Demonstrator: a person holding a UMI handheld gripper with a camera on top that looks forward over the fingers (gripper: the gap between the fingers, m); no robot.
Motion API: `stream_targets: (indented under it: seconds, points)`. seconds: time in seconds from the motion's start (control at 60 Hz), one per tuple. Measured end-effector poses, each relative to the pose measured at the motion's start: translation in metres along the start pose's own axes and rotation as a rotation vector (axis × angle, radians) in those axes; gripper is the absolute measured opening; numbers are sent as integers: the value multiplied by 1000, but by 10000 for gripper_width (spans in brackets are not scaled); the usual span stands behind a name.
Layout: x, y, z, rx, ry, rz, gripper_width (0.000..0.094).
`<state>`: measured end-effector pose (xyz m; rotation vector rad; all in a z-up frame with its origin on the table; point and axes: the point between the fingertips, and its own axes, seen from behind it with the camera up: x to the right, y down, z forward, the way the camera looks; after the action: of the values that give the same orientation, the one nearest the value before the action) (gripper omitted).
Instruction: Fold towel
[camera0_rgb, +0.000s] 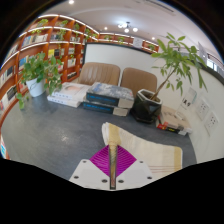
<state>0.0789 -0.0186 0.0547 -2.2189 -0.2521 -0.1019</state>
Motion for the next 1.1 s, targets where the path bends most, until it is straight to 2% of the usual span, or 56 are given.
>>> stream_targets:
  seconds: [0.167,0.25,0.317,0.367,0.433,0.5,0.6,0.667,0.75,0.917,1.1]
  points:
    - [93,-47,-53,115,74,89,47]
    - [147,-41,-65,131,108,152,46]
    - [186,-15,-63,95,124,201,52]
    - [210,11,-59,51,137,225,115]
    - [241,50,-52,2,181,236,303]
    - [258,83,-45,-44,200,238,420]
    - [257,113,-35,-83,161,264,520]
    - [259,117,-39,-86,162,249,539]
    - [257,99,-57,-70,172,203,577]
    - [231,14,-122,78,138,193,648]
    - [162,-44,-201,173,45,157,705]
